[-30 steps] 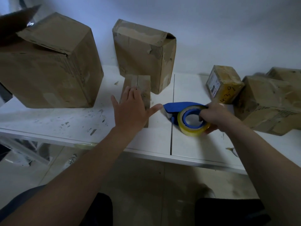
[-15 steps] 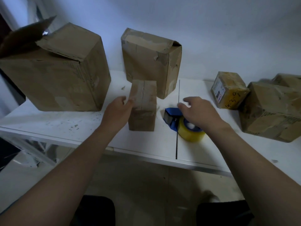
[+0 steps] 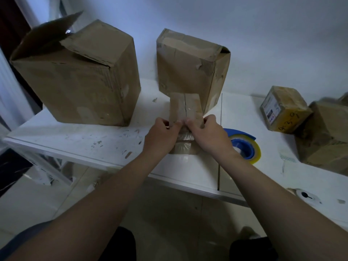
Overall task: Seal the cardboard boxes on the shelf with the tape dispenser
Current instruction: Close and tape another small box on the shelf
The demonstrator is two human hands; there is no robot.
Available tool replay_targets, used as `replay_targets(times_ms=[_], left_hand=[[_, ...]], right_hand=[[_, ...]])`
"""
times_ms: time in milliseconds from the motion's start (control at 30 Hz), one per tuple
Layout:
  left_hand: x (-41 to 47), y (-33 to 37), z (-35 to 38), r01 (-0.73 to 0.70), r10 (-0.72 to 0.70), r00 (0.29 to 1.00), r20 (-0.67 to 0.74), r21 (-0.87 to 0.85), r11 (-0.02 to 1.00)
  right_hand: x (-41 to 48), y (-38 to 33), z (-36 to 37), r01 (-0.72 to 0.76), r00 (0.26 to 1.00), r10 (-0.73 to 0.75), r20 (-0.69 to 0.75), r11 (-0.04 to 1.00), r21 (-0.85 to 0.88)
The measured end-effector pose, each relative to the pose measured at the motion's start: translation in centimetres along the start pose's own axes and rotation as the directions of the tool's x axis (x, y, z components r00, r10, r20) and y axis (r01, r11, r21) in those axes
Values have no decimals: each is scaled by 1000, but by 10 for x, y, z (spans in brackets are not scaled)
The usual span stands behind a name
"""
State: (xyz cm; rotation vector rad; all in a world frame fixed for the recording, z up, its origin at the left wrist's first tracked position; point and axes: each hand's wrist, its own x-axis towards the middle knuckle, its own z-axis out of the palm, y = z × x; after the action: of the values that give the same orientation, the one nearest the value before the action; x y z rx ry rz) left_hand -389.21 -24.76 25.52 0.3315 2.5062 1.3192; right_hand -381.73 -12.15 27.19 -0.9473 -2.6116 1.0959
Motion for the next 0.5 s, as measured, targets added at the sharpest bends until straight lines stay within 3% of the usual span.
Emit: replay_targets(times_ms=[100,267,500], left_hand=[[2,-1,1,-6,6,999,-36,-13,1000],[6,-3,3,-26,23,999,-44,-53,998],[4,-13,-1,-8,10,1000,29,-61,998]], right_hand=[[7,5,4,-2,997,0,-73,1000,-27],[8,13,10,58,983,-43,-181,995,80],[3,17,-6,-58,996,76,-56,959,276]])
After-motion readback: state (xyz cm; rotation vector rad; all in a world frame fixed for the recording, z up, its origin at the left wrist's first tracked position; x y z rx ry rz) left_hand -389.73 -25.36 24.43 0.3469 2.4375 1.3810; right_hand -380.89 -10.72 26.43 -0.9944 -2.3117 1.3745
